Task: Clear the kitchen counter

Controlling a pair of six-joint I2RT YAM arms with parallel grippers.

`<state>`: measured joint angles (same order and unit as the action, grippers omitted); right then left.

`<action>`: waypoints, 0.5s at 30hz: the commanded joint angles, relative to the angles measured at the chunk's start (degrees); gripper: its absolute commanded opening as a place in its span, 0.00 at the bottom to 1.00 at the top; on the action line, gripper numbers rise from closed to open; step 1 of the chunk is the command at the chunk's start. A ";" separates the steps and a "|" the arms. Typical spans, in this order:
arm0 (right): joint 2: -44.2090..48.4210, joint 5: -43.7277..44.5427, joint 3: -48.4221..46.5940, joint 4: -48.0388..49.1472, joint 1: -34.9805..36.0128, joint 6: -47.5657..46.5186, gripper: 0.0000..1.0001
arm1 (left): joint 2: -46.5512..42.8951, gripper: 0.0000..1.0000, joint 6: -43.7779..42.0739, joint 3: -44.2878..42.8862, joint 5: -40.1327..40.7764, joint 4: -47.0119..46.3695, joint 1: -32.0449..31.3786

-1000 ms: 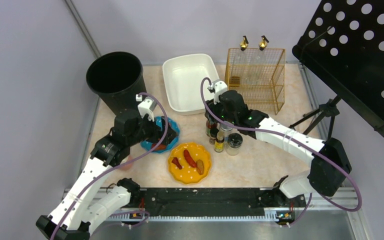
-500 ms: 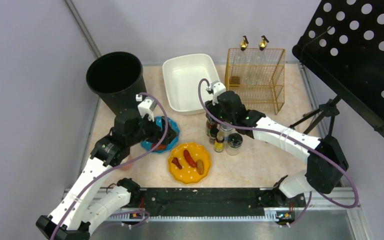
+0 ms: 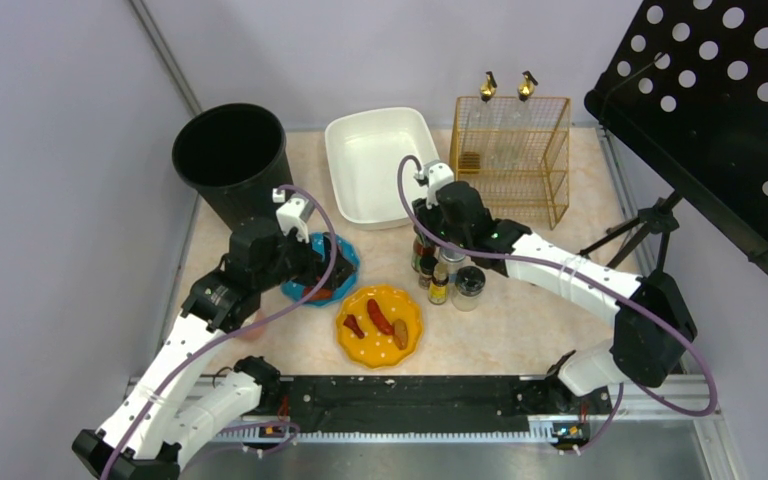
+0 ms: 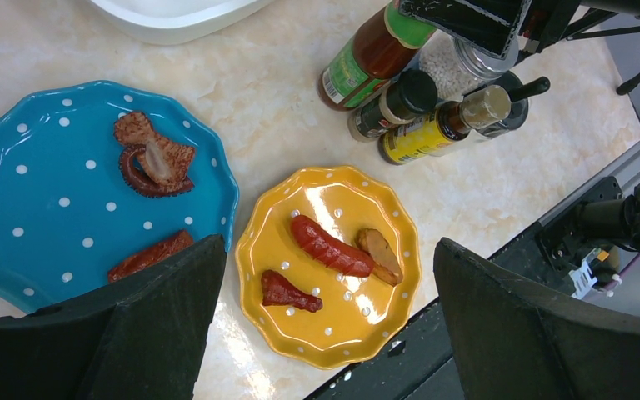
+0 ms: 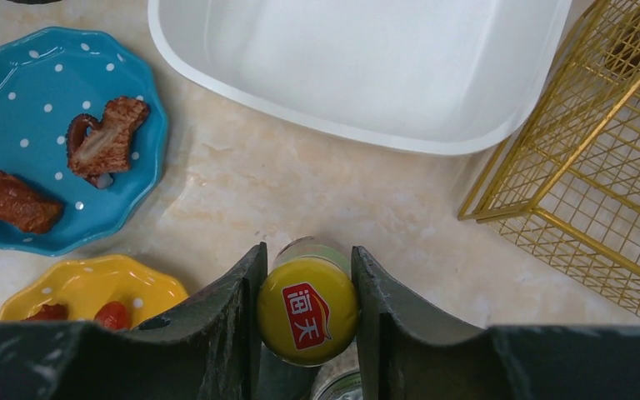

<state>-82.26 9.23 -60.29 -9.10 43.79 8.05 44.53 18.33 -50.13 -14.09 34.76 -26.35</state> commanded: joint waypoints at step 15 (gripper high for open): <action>4.90 6.26 -17.89 0.68 0.53 0.16 0.00 | 0.40 0.99 -0.31 -0.15 -0.81 -1.17 -0.13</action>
<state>-81.62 12.34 -69.80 -13.52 43.79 9.02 45.25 18.33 -50.13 -14.11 34.81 -26.35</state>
